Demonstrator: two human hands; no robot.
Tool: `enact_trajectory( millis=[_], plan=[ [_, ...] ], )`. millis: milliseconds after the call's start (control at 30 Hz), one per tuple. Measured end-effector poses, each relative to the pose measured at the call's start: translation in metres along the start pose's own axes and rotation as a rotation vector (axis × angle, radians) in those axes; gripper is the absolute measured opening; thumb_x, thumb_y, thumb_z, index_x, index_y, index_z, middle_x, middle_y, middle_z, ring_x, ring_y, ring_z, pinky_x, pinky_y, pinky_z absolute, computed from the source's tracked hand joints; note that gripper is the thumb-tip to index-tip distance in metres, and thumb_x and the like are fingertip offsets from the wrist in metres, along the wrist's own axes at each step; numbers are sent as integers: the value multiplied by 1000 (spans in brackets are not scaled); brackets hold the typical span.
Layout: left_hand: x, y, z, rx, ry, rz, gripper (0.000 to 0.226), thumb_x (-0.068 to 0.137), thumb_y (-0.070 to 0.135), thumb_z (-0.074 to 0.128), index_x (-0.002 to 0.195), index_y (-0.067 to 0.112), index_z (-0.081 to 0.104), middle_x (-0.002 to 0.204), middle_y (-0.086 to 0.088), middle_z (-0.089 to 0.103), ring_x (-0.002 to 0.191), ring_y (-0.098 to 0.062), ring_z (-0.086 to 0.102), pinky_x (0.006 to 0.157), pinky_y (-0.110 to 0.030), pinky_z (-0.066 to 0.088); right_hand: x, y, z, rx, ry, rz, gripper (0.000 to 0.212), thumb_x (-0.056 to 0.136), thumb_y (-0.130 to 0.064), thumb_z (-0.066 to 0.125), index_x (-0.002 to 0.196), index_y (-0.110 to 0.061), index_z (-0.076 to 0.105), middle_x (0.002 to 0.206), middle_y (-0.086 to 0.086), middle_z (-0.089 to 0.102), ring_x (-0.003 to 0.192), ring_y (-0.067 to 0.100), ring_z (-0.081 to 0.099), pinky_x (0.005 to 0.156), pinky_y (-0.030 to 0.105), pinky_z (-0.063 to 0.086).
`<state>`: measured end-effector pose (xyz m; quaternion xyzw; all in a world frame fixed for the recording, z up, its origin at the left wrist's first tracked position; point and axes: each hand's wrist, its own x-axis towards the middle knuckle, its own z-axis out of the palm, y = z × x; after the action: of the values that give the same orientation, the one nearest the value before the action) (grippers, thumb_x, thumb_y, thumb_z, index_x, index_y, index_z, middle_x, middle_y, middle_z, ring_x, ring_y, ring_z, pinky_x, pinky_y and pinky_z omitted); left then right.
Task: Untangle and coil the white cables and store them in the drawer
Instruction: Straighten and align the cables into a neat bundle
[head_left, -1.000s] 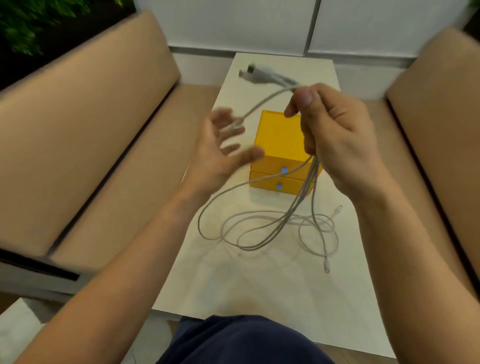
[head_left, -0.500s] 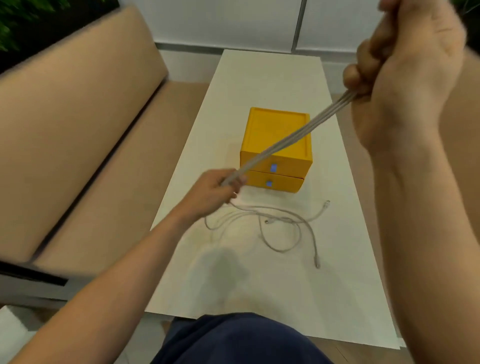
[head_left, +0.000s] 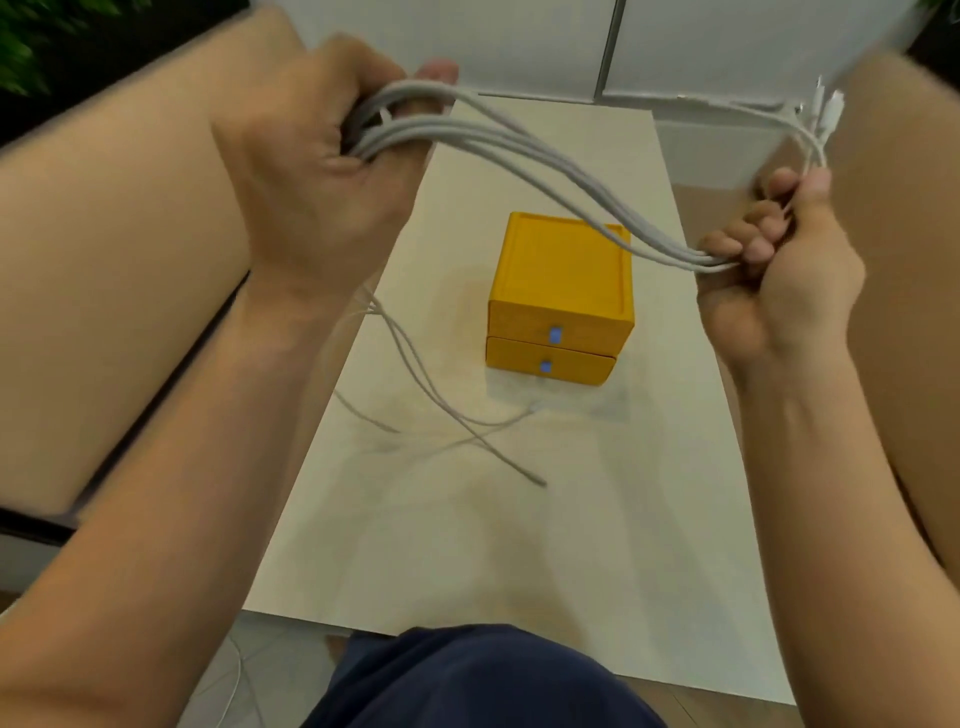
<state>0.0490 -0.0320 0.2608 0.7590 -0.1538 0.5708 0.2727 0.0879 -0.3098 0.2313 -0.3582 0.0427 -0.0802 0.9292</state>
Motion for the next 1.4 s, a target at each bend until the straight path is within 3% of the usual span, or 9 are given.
enact_trajectory(
  millis=[100,267,400,600,700,767,867,1000,1400],
  plan=[
    [13,2,0,-4,-207,-142,43,101,39,64,83,1,72,65,-14,60,58,-24,53,53,-40,40,-1,12,-8,-37,80,11,32,112,-33,39,88,-15,52,56,-2,44,47,12,47,56,25,50],
    [0,-8,-2,83,-1152,-391,29,94,42,69,81,17,66,61,3,51,54,-12,42,55,-32,34,6,46,-71,-388,323,114,27,110,-35,41,92,-18,51,60,-3,56,60,19,67,66,35,59],
    [-22,-4,-3,-402,-1463,-704,30,104,38,56,96,13,72,62,6,40,53,-13,35,49,-26,35,1,75,-124,-402,474,293,29,110,-32,41,86,-20,51,63,-4,61,64,17,68,67,37,55],
    [-46,8,24,-133,-1545,-421,37,109,42,44,92,18,67,69,2,53,51,-3,49,53,-15,41,-14,102,-160,-714,509,597,37,109,-37,42,98,-7,61,88,13,67,76,28,64,70,41,57],
    [-54,9,30,-96,-1529,-362,36,110,38,41,99,15,67,71,7,52,61,4,49,56,-14,35,-14,91,-172,-1663,171,740,73,101,-67,37,120,-1,63,116,20,68,101,37,66,89,48,57],
    [-57,10,33,-90,-1532,-332,36,110,38,41,99,15,66,74,8,53,66,-2,49,59,-15,35,-12,76,-156,-2090,42,421,85,97,-73,33,142,-4,51,140,21,55,127,41,54,103,53,49],
    [-55,14,39,-123,-1472,-287,33,109,40,43,92,21,64,72,8,53,67,-5,49,60,-23,34,-22,56,-87,-1621,-304,4,74,98,-73,41,154,-24,42,146,0,57,132,21,55,108,43,46],
    [-36,25,39,-280,-1256,-360,31,107,39,51,83,25,65,65,4,53,57,-5,46,55,-23,35,-35,44,-18,-1307,-823,116,34,100,-44,60,125,-20,64,103,-10,71,94,2,68,83,23,52],
    [-97,-45,11,-462,-1167,-832,34,93,46,68,69,22,62,66,1,57,60,-18,57,62,-31,46,12,-56,-6,-1050,-487,-457,15,92,-44,71,87,-31,67,76,20,51,65,27,44,61,37,42]
  ],
)
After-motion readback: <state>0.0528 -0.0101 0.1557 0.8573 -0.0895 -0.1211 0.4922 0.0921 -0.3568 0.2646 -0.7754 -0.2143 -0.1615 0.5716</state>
